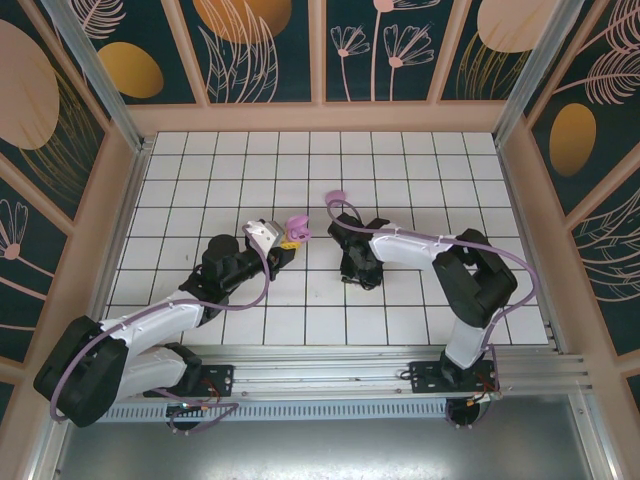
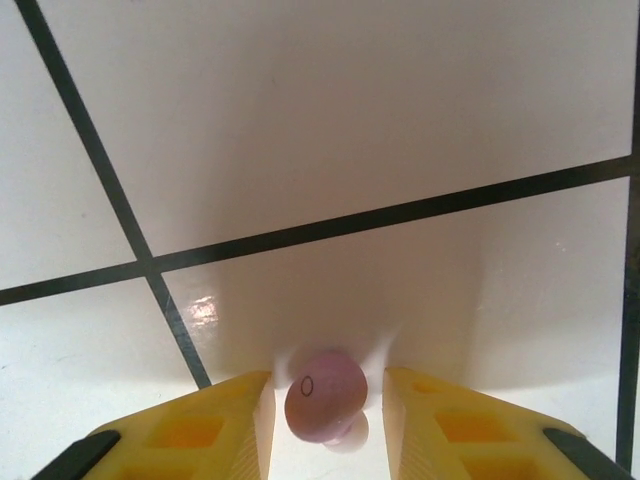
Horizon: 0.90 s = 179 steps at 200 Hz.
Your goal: Insert the wireless bluetooth earbuds into the charging case
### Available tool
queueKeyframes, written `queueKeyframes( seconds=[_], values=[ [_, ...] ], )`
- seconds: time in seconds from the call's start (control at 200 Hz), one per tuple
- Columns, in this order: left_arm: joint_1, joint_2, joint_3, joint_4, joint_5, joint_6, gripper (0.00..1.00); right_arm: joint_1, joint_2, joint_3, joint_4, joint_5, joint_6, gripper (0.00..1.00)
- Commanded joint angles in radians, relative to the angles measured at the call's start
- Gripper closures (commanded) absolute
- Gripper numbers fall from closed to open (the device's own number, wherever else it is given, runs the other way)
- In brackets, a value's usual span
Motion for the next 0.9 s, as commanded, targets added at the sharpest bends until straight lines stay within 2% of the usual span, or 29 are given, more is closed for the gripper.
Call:
queueKeyframes(
  seconds=[0.0,0.295,0.525,0.751,0.891],
  values=[
    [-0.004,-0.009,0.020,0.007,0.018,0.018,0.95,-0.003,0.030,0.005,-0.014,0.026,-0.022,0.68],
    [-0.005,-0.006,0.021,0.005,0.024,0.014,0.96,0.006,0.011,0.022,-0.017,0.045,-0.043,0.75],
    [-0.006,-0.002,0.034,0.000,0.036,0.018,0.95,0.003,-0.091,0.023,0.014,0.065,-0.059,0.81],
    [-0.005,0.006,0.053,-0.004,0.066,0.023,0.95,0.001,-0.178,0.031,0.024,0.070,-0.090,0.82],
    [-0.005,-0.005,0.053,-0.001,0.101,0.031,0.95,0.010,-0.293,0.041,0.052,0.085,-0.118,0.83]
  ],
)
